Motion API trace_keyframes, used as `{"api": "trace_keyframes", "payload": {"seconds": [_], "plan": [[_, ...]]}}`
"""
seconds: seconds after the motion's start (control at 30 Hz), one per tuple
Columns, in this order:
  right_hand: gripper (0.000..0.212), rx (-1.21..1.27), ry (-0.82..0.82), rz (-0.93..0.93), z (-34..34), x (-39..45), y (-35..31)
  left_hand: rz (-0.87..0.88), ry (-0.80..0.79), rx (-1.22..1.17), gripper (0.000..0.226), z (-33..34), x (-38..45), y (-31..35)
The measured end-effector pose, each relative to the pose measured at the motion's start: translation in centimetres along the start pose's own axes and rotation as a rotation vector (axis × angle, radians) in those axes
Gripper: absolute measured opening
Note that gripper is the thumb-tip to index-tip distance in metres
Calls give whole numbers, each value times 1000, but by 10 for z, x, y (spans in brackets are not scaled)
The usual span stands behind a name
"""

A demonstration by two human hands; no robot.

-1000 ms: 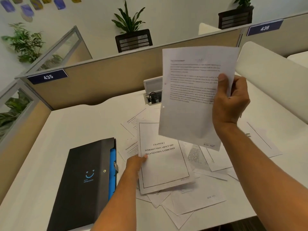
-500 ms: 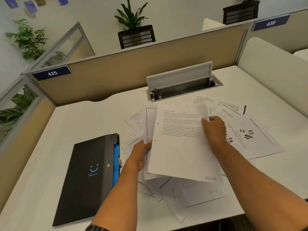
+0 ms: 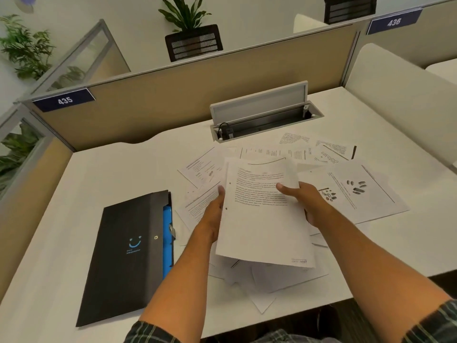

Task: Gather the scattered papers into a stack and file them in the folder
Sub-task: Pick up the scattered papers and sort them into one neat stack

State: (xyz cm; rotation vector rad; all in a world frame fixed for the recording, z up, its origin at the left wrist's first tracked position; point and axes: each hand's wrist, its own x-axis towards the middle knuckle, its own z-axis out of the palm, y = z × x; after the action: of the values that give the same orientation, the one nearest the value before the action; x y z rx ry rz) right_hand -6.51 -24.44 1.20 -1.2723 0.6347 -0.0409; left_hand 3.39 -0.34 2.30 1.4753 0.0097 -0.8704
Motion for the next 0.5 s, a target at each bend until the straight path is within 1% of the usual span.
{"api": "trace_keyframes", "payload": {"seconds": [0.03,0.07,0.13,0.2,0.27,0.37,0.43,0.5], "plan": [[40,38,-2,-15,0,0,3,35,-24,-19,58,5,0,2],[40,69,11,-33,1,-1,4,73,-38,-54,54,9,-1,6],[38,99,52,-81,0,-2,2,153,-47,-28,39,13,-2,12],[40,104,42,-151,-2,-4,-8,185,-85,89,42,13,5,14],[47,72,-8,-230,-2,-9,-22,209,-102,164,43,15,11,18],[54,27,-20,-374,0,-17,-41,297,-61,153,39,25,14,32],[50,85,-18,-458,-1,-22,-49,361,-62,129,34,33,17,39],[44,128,-74,-533,-7,-25,-52,427,-96,121,32,36,19,41]]}}
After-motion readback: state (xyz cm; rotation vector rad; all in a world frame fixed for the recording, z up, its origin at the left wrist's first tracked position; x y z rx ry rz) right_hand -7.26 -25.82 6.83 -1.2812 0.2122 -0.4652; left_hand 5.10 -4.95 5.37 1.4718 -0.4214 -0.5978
